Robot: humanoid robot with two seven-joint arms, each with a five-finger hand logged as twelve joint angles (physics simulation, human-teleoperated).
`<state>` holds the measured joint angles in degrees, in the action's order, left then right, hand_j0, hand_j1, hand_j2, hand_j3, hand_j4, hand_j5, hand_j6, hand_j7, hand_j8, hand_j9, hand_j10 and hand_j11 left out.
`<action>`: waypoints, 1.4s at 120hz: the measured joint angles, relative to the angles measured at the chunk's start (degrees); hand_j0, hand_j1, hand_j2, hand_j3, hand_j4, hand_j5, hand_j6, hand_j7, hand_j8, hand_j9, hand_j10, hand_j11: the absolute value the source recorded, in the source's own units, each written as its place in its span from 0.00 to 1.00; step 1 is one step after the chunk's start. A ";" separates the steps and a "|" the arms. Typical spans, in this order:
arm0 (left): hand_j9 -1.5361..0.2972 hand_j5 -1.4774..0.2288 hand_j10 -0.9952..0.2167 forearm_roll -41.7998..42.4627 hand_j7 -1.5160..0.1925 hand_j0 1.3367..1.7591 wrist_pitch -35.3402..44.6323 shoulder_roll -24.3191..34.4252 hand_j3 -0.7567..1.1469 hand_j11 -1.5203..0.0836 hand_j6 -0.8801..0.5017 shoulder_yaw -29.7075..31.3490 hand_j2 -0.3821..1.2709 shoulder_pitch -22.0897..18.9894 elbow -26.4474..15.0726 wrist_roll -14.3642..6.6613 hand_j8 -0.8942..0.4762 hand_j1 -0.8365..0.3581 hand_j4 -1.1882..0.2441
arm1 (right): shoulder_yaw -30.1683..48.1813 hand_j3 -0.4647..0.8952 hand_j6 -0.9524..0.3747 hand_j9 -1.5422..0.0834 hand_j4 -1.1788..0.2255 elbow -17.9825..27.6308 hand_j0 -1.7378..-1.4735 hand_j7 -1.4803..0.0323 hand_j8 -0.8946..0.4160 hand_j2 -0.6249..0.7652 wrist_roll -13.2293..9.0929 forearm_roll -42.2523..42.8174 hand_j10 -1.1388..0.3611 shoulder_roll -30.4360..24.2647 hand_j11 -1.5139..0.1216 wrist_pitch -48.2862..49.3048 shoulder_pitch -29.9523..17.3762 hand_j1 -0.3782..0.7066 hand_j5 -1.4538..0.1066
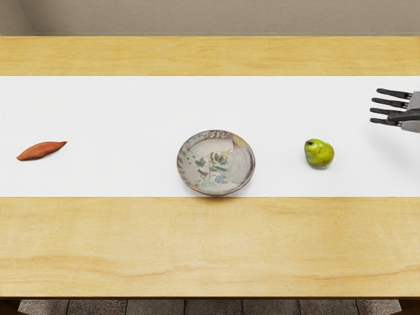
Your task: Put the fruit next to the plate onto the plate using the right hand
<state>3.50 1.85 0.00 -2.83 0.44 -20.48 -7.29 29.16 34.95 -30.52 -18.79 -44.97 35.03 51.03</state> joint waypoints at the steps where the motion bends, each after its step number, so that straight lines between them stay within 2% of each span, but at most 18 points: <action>1: 0.84 0.87 0.82 0.00 0.89 0.76 0.00 0.00 0.40 0.95 0.64 0.00 0.23 0.00 0.00 0.00 0.65 0.99 0.83 | 0.00 0.34 0.72 0.95 0.84 -0.01 0.30 0.98 0.69 0.45 -0.01 0.01 0.76 0.05 0.93 0.00 0.01 0.03 0.93; 25: 0.84 0.87 0.82 0.00 0.89 0.76 0.00 0.00 0.40 0.95 0.64 0.00 0.23 -0.06 0.00 0.00 0.65 0.99 0.83 | 0.37 0.34 0.72 0.95 0.84 -0.05 0.30 0.98 0.69 0.45 0.01 0.69 0.76 1.55 0.93 0.00 2.25 0.03 0.93; 39: 0.84 0.87 0.82 0.00 0.89 0.76 0.00 0.00 0.40 0.95 0.64 0.00 0.23 -0.03 0.00 0.00 0.65 0.99 0.83 | 0.42 0.34 0.72 0.95 0.84 0.10 0.30 0.98 0.69 0.45 0.02 9.52 0.76 3.82 0.93 0.00 7.30 0.03 0.93; 51: 0.84 0.87 0.82 0.00 0.89 0.76 0.00 0.00 0.40 0.95 0.64 0.00 0.23 -0.01 0.00 0.00 0.65 0.99 0.83 | 0.48 0.34 0.72 0.95 0.84 1.56 0.30 0.98 0.69 0.45 0.02 14.32 0.76 4.68 0.93 0.00 9.76 0.03 0.93; 58: 0.84 0.87 0.82 0.00 0.89 0.76 0.00 0.00 0.40 0.95 0.64 0.00 0.23 -0.01 0.00 0.00 0.65 0.99 0.83 | 0.52 0.34 0.72 0.95 0.84 8.06 0.30 0.98 0.69 0.45 0.02 20.12 0.76 4.14 0.93 0.00 10.40 0.03 0.93; 66: 0.84 0.87 0.82 0.01 0.89 0.76 0.00 0.00 0.40 0.95 0.64 0.01 0.23 -0.01 0.00 0.00 0.65 0.99 0.83 | 0.63 0.34 0.72 0.95 0.84 20.43 0.30 0.98 0.68 0.45 0.02 25.98 0.76 -0.29 0.93 -1.14 10.82 0.03 0.93; 73: 0.84 0.87 0.82 0.01 0.89 0.76 0.00 0.00 0.40 0.95 0.64 0.01 0.23 -0.03 0.00 0.00 0.65 0.99 0.83 | 0.59 0.34 0.72 0.95 0.84 32.23 0.30 0.98 0.68 0.45 0.02 31.28 0.76 -5.51 0.93 -7.58 10.93 0.03 0.93; 81: 0.84 0.87 0.82 0.01 0.89 0.76 0.00 0.00 0.40 0.95 0.64 0.01 0.23 -0.08 0.00 0.00 0.65 0.99 0.83 | 0.20 0.34 0.72 0.95 0.84 42.42 0.30 0.98 0.68 0.45 0.02 38.29 0.76 -9.03 0.93 -17.73 10.52 0.03 0.93; 89: 0.84 0.87 0.82 0.00 0.89 0.76 0.00 0.00 0.40 0.95 0.64 0.00 0.23 -0.06 0.00 0.00 0.65 0.99 0.83 | -0.46 0.34 0.72 0.95 0.84 49.46 0.30 0.98 0.68 0.45 -0.01 44.81 0.76 -9.82 0.93 -28.66 9.50 0.03 0.93; 98: 0.84 0.87 0.82 0.00 0.89 0.76 -0.01 0.00 0.40 0.95 0.64 0.01 0.23 -0.04 0.00 0.00 0.65 0.99 0.83 | -1.97 0.34 0.72 0.95 0.84 53.49 0.30 0.98 0.68 0.45 -0.56 51.86 0.76 -7.69 0.93 -35.55 8.65 0.03 0.93; 111: 0.84 0.87 0.82 0.00 0.89 0.76 0.00 0.00 0.40 0.95 0.64 0.01 0.23 0.00 0.00 0.00 0.65 0.99 0.83 | -7.10 0.34 0.72 0.95 0.84 55.87 0.30 0.98 0.68 0.45 -1.73 59.29 0.76 -5.29 0.93 -41.89 7.95 0.03 0.93; 122: 0.84 0.87 0.82 0.00 0.89 0.76 0.00 0.00 0.40 0.95 0.64 -0.01 0.23 0.16 0.00 0.00 0.65 0.99 0.83 | -10.22 0.34 0.71 0.95 0.84 56.41 0.30 0.98 0.68 0.45 -3.34 67.36 0.76 -1.68 0.93 -51.53 7.36 0.03 0.93; 138: 0.84 0.87 0.82 0.00 0.89 0.76 0.00 0.00 0.40 0.95 0.64 -0.05 0.23 0.14 0.00 0.00 0.65 0.99 0.83 | -14.21 0.34 0.71 0.95 0.84 53.91 0.30 0.98 0.68 0.45 -4.17 72.63 0.76 3.11 0.93 -57.17 5.93 0.03 0.93; 155: 0.84 0.87 0.82 0.00 0.89 0.76 0.00 0.00 0.40 0.95 0.64 -0.01 0.23 0.09 0.00 0.00 0.65 0.99 0.83 | -15.60 0.34 0.71 0.95 0.84 52.42 0.30 0.98 0.68 0.45 -4.40 74.83 0.76 5.39 0.93 -64.01 2.85 0.03 0.93; 168: 0.84 0.87 0.82 0.00 0.89 0.76 0.00 0.00 0.40 0.95 0.64 0.00 0.23 0.09 0.00 0.00 0.65 0.99 0.83 | -15.95 0.34 0.71 0.95 0.84 48.64 0.30 0.98 0.68 0.45 -4.45 75.90 0.76 8.74 0.93 -67.45 2.23 0.03 0.93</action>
<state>3.51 1.85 0.00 -2.83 0.53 -20.48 -7.29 13.20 83.59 -34.97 57.11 -36.22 -32.41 53.26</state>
